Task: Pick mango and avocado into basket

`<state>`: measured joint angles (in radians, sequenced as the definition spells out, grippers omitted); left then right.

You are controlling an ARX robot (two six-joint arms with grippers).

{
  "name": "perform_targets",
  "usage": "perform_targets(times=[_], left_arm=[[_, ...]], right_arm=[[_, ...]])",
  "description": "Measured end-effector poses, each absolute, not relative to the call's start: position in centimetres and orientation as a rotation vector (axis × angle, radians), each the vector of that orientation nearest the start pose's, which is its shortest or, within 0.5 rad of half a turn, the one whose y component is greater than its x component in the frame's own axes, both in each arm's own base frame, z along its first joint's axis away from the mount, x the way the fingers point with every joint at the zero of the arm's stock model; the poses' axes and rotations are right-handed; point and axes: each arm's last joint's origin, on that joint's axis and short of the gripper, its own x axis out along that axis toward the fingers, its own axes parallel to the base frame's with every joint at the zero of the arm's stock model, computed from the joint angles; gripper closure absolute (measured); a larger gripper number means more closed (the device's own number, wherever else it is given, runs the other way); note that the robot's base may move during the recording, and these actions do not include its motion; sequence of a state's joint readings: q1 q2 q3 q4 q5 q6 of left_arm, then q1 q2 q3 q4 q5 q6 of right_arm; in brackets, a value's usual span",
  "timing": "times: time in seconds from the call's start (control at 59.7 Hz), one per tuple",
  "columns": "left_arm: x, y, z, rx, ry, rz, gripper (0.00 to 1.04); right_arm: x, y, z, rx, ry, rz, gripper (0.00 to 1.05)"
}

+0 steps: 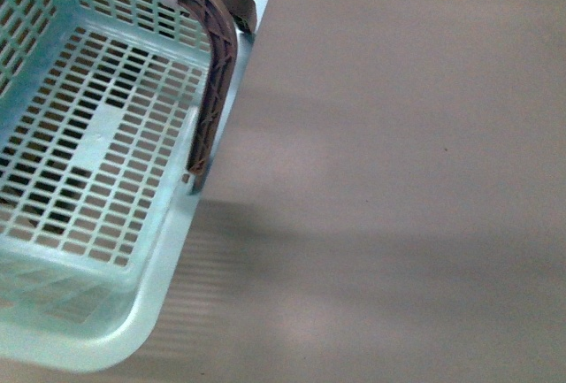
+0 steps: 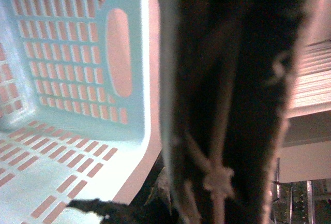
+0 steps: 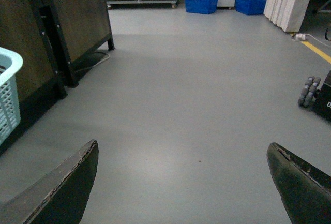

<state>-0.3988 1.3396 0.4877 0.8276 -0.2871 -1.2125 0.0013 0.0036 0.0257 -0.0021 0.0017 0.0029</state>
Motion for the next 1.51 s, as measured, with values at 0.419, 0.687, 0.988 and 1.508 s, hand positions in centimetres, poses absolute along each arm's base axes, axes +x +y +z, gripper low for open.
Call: perform_targets(times=[0.419,0.687,0.988,1.508], left_arm=[[24.27,-9.44,21.39,-1.196,0.093,-0.093,0.99],[24.27,-9.43,21.39,-1.194,0.092,-0.091,0.99],[24.27,-9.43,21.39,-1.193,0.091,-0.09,0.99],[24.27,-9.42,21.39,-1.192,0.09,-0.089,0.99]], right_arm=[[9.63,0.01,17.18,0.003,-0.02,-0.001,0.09],[9.63,0.01,17.18,0.003,-0.02,0.0,0.09],[9.63,0.01,17.18,0.003,-0.02,-0.001,0.09],[9.63,0.01,17.18,0.003,-0.02,0.0,0.09]])
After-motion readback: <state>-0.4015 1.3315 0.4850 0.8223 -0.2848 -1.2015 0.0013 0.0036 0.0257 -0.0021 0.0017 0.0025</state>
